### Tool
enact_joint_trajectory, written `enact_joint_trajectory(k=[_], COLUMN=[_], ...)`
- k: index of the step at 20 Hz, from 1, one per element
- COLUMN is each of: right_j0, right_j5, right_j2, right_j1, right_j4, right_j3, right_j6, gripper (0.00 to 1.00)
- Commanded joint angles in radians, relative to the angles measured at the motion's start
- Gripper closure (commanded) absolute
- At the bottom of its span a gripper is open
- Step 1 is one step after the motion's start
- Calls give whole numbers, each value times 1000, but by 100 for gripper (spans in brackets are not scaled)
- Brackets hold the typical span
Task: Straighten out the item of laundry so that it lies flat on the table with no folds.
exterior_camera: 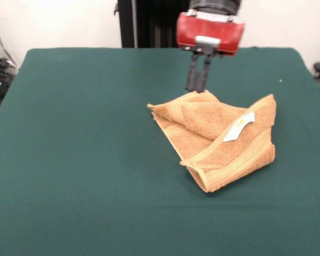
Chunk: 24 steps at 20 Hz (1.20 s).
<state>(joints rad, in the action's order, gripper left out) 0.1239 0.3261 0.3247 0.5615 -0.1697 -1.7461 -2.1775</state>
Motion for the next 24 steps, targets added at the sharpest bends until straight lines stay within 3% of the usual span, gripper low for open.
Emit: enact_joint_trajectory(k=[1,12,20,24], right_j0=[-56,-102,-197,-280], right_j5=[-83,-63,-297,-346], right_j2=[-134,-177,-304,-407], right_j1=[-92,-98,-51,-20], right_j4=[-140,-217,-283,-353], right_j3=[40,44,29,-4], right_j6=[10,-53,33,77], gripper=[100,100,100,100])
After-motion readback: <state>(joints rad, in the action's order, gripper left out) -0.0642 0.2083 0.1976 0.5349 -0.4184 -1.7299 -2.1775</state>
